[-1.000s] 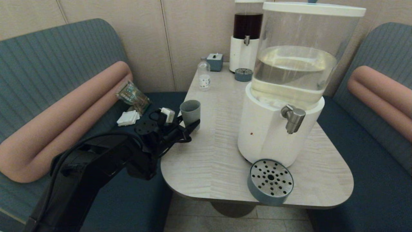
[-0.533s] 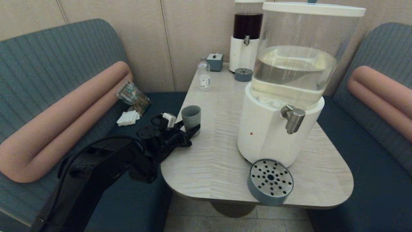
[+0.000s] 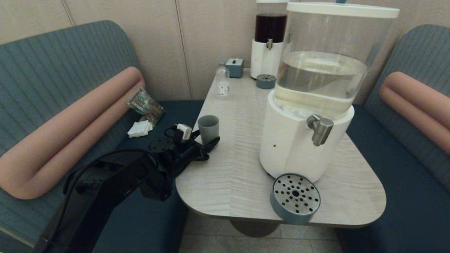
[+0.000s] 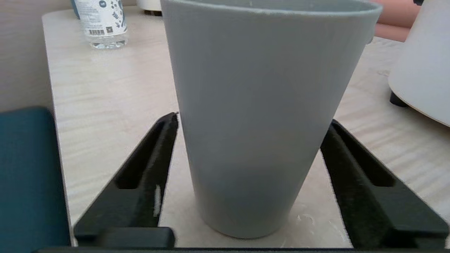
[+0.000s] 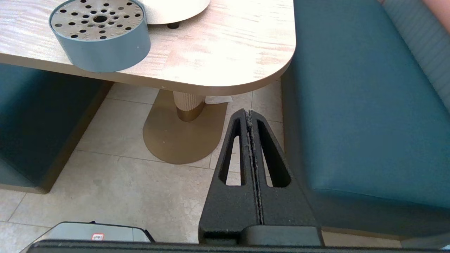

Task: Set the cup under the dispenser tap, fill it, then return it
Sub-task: Place the cup next to the water dispenser

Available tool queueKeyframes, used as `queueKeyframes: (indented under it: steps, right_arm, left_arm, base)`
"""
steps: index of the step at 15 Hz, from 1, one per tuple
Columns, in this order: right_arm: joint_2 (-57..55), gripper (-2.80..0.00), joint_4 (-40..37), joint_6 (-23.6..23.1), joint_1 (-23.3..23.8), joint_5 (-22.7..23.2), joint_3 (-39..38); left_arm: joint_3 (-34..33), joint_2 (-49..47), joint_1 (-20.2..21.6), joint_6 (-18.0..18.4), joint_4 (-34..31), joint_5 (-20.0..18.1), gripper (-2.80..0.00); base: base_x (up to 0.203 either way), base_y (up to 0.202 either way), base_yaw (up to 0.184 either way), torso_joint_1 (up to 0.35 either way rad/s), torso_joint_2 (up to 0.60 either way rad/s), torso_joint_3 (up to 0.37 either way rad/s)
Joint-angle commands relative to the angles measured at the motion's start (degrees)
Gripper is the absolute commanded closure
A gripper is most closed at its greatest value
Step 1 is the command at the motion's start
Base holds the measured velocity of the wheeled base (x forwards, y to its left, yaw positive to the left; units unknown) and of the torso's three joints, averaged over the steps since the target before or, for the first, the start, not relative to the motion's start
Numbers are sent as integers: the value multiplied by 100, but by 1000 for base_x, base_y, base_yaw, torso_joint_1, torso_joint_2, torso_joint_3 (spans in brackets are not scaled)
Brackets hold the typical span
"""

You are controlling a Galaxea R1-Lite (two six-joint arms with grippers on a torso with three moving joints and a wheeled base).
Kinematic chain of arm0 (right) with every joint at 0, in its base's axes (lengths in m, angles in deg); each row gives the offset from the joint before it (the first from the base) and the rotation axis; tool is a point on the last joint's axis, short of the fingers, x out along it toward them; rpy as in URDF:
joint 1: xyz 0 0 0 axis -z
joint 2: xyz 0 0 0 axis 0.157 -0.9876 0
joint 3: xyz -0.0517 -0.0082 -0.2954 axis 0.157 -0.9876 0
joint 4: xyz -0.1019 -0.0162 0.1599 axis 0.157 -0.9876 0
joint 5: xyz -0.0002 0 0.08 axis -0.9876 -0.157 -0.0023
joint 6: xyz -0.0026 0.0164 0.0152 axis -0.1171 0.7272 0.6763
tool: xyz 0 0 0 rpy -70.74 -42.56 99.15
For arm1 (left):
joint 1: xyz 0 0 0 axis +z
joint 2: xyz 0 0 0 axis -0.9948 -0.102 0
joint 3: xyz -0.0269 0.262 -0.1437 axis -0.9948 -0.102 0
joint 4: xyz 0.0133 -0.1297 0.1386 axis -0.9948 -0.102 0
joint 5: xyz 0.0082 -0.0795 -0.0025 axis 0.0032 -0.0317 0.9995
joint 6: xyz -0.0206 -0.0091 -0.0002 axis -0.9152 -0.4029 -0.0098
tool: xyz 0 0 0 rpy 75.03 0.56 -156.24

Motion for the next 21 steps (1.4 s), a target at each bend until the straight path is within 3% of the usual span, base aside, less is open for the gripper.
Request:
queueKeyframes:
  steps: [1, 6, 13, 18, 19, 21]
  right_arm:
    - [2, 0, -4, -3, 0, 0, 1]
    - [2, 0, -4, -3, 0, 0, 1]
    - [2, 0, -4, -3, 0, 0, 1]
    - [2, 0, -4, -3, 0, 0, 1]
    - [2, 0, -4, -3, 0, 0, 1]
    - [2, 0, -4, -3, 0, 0, 1]
  left_arm:
    - [-43, 39, -4, 27, 49, -15, -280]
    - [-721, 297, 1, 246, 49, -24, -280]
    - [-3346, 2125, -1, 374, 49, -7, -280]
    - [-5470, 4444, -6, 371, 49, -28, -280]
    - [-5852, 5023, -6, 362, 49, -36, 0]
    - [-6412, 6205, -6, 324, 31, -34, 0]
  base:
    - [0, 0, 0, 0, 0, 0]
    - [0, 0, 0, 0, 0, 0]
    - [0, 0, 0, 0, 0, 0]
    - [0, 0, 0, 0, 0, 0]
    - [0, 0, 0, 0, 0, 0]
    - [0, 0, 0, 0, 0, 0]
